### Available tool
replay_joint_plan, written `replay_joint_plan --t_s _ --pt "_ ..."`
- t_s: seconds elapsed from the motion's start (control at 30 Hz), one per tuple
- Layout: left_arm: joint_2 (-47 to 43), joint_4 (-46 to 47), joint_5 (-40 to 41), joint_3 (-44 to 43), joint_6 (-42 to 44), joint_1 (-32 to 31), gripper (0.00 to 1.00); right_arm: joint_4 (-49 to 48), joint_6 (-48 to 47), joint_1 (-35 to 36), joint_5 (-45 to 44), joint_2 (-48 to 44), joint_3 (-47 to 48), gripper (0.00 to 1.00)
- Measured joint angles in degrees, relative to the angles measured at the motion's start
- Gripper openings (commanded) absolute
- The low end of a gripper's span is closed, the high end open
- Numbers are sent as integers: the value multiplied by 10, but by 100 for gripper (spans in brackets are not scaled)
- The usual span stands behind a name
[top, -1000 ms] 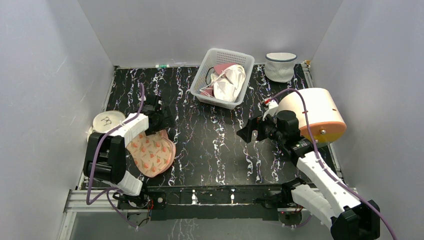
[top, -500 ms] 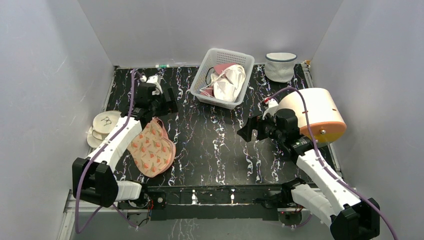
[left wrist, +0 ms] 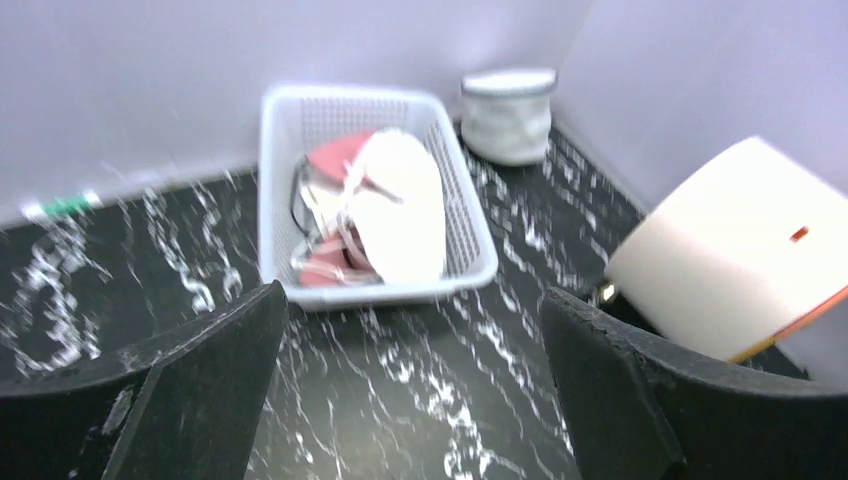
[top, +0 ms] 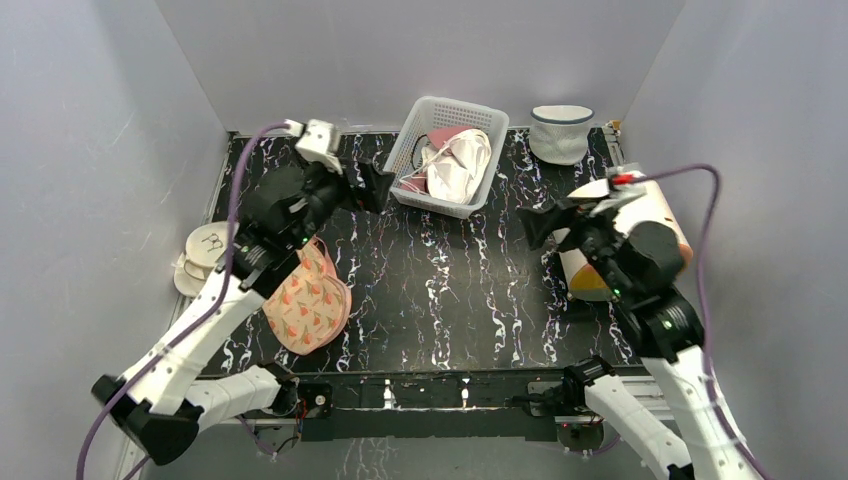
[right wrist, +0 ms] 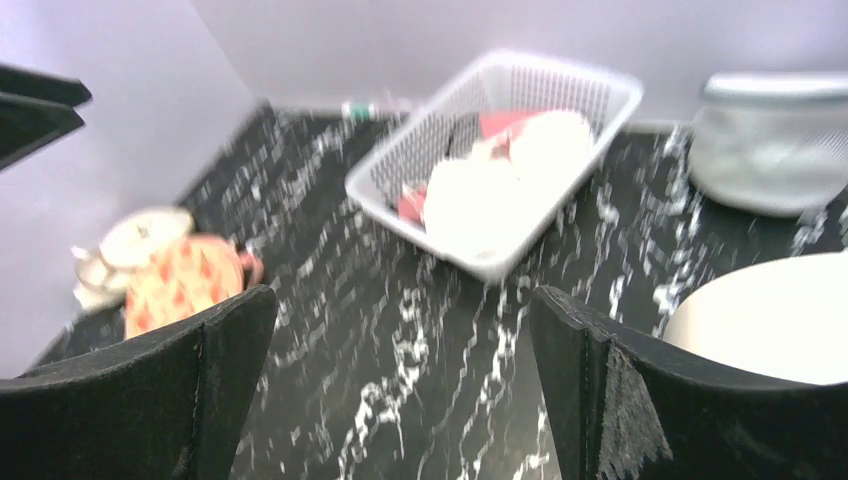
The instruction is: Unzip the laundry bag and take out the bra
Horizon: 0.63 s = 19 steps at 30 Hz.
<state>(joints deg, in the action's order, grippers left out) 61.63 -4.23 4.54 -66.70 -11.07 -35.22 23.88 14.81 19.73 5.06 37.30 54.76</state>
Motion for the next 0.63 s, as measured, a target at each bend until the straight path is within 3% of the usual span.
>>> replay_joint_plan --t_s 0.23,0.63 --pt "-86 37 35 -21 30 2 98 -9 -2 0 -51 -49 94 98" --pt "-89 18 70 -21 57 2 98 -2 3 0 -87 -34 73 98"
